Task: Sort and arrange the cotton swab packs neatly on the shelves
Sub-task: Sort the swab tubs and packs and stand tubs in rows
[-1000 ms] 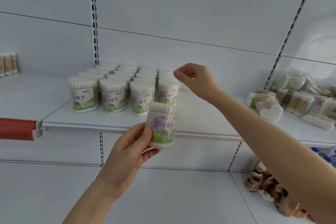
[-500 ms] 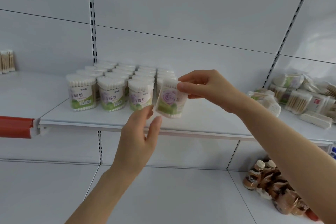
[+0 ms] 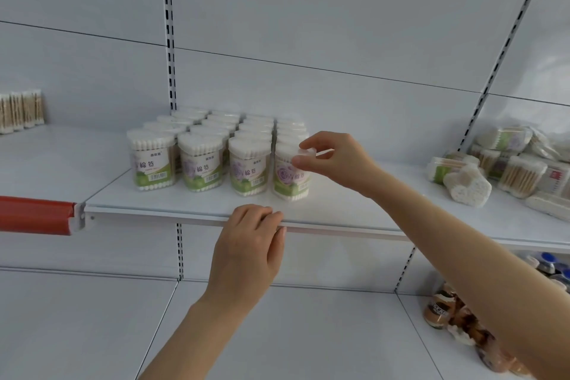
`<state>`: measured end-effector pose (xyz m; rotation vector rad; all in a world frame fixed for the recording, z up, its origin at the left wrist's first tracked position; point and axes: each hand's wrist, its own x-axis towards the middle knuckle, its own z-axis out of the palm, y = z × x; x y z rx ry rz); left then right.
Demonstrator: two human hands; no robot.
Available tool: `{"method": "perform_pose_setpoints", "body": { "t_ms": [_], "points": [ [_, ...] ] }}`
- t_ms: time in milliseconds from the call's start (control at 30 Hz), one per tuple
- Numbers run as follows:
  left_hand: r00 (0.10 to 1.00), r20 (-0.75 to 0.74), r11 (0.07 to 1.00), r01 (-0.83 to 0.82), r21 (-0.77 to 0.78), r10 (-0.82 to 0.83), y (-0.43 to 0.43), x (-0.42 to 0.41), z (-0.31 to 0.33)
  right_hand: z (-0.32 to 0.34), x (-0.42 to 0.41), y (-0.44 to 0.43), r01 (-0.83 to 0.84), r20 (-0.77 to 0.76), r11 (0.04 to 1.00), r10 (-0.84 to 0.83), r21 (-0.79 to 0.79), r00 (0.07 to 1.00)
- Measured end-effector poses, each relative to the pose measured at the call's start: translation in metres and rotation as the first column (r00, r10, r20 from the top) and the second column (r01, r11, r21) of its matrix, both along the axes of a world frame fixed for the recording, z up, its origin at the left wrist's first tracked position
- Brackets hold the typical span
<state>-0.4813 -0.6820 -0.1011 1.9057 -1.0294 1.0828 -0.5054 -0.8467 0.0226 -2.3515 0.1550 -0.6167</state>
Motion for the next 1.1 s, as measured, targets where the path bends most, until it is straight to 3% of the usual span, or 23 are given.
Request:
{"method": "perform_pose_setpoints", "body": {
  "t_ms": [300,533,867,1000,1100],
  "points": [
    [0.999,0.026,0.999,-0.023,0.029,0.022,0.001,-0.002,0.003,0.001,-0.001,-0.002,-0.037,-0.027,0.999,0.037,0.002,0.999],
    [0.999,0.050,0.998,0.012,0.063,-0.015,-0.021,-0.021,0.017,0.007,-0.020,-0.035,0.042,0.092,0.999,-0.042,-0.005,0.995],
    [0.955,-0.138,0.949,0.282,0.141,-0.263,-0.152,-0.073,0.052,0.022,-0.112,-0.196,0.348,0.162,0.935,-0.334,-0.072,0.929],
    [0.935,-0.273,0.947,0.275,0.163,-0.225,-0.227,-0.097,0.069,0.027,-0.148,-0.275,0.404,0.149,0.908,-0.387,-0.112,0.910],
    [0.935,-0.346,0.947,0.173,0.271,-0.072,-0.286,-0.111,0.083,0.029,-0.161,-0.315,0.395,0.133,0.906,-0.377,-0.155,0.917]
  ]
}}
